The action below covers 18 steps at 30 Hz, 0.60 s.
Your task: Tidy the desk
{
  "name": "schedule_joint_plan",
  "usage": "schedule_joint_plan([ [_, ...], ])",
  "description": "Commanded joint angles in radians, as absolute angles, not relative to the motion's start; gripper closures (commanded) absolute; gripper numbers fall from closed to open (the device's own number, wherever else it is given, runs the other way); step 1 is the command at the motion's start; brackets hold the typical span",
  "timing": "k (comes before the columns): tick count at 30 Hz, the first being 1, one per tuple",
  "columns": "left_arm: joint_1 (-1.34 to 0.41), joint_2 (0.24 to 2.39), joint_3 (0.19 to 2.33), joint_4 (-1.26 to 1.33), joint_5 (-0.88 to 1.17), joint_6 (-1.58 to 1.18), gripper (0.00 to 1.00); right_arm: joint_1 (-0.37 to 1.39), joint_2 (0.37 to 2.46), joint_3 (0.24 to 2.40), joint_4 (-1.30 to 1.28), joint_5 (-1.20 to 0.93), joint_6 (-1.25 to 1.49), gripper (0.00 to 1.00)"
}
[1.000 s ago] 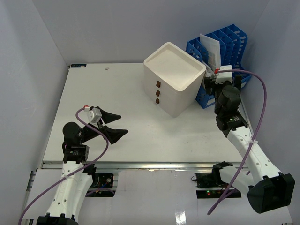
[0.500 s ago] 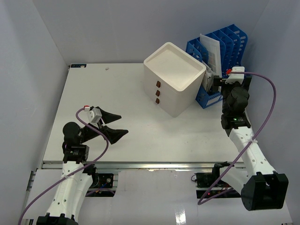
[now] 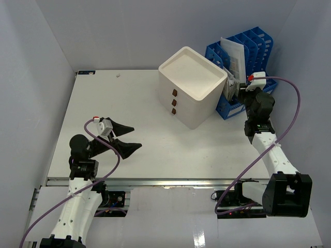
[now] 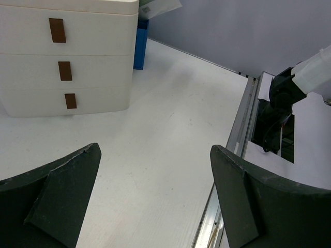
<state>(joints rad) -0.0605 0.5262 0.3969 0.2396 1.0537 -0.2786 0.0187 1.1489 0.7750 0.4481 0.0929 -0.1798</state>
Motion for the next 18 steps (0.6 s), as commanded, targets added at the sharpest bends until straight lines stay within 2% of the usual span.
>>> schedule_joint_plan([
  [1,-0.066,0.526,0.4,0.242,1.052,-0.266,0.02,0.012,1.169,0.765,0.555,-0.037,-0.209,0.64],
  [4,-0.067,0.525,0.402,0.238,1.051,-0.265,0.02,-0.016,1.185,0.768,0.555,-0.108,-0.216,0.77],
  [6,-0.067,0.524,0.402,0.237,1.049,-0.263,0.02,-0.023,1.193,0.772,0.556,-0.131,-0.214,0.82],
  [12,-0.067,0.525,0.402,0.235,1.049,-0.262,0.02,-0.046,1.201,0.785,0.576,-0.208,-0.202,0.87],
  [18,-0.067,0.531,0.402,0.233,1.051,-0.261,0.02,-0.073,1.193,0.697,0.808,-0.309,-0.16,0.9],
])
